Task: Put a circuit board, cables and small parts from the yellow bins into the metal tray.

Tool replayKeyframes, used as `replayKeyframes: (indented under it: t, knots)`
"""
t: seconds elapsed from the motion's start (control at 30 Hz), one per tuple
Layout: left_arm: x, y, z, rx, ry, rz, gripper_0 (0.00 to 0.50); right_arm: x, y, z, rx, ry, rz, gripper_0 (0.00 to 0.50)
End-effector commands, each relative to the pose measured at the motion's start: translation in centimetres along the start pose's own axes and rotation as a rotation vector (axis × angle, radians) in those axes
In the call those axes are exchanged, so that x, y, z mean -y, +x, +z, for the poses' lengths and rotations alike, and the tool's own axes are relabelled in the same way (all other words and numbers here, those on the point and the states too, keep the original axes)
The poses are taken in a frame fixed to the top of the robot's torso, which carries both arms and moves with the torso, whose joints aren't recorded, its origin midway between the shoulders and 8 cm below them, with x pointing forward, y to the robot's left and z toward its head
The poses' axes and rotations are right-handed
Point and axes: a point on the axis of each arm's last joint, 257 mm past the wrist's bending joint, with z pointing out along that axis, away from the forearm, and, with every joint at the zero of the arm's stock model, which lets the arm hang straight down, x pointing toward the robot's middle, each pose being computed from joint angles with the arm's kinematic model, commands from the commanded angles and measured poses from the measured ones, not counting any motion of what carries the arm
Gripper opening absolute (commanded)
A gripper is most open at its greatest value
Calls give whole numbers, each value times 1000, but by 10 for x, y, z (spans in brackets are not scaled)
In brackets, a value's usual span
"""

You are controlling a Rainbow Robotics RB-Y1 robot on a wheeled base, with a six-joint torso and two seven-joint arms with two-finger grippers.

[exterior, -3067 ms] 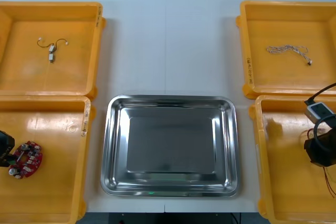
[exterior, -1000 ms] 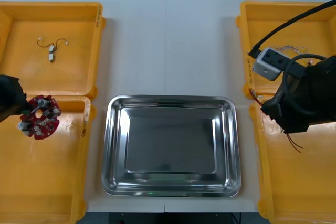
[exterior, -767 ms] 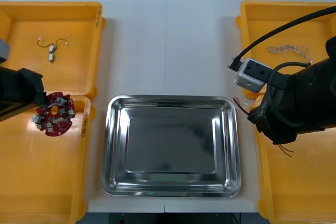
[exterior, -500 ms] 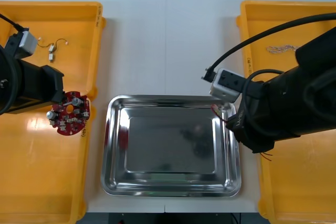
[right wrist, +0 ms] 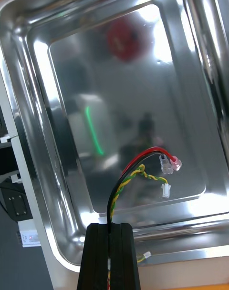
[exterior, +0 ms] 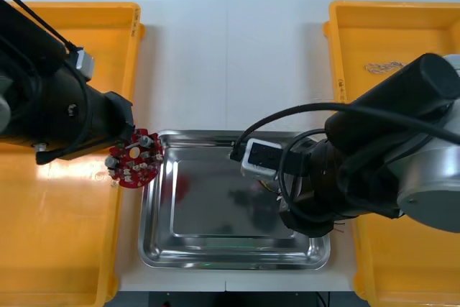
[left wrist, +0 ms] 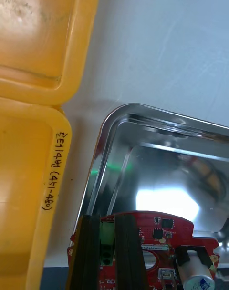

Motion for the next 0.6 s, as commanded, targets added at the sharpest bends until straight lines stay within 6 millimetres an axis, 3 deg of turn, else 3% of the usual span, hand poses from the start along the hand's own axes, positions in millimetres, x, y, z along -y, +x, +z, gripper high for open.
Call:
replayKeyframes:
  t: [0.03,0.37,0.6]
  knots:
    - [7,-10,3,34,-39,-36,0,-13,-3,8,-15,13,-108,0]
    - [17,22,40,-11,-41,-113,0,-24,31,31,-107,18,-111,0]
    - [14,54,49,-46,-24,-132,0,-36,32,39,-86,-12,-117,0]
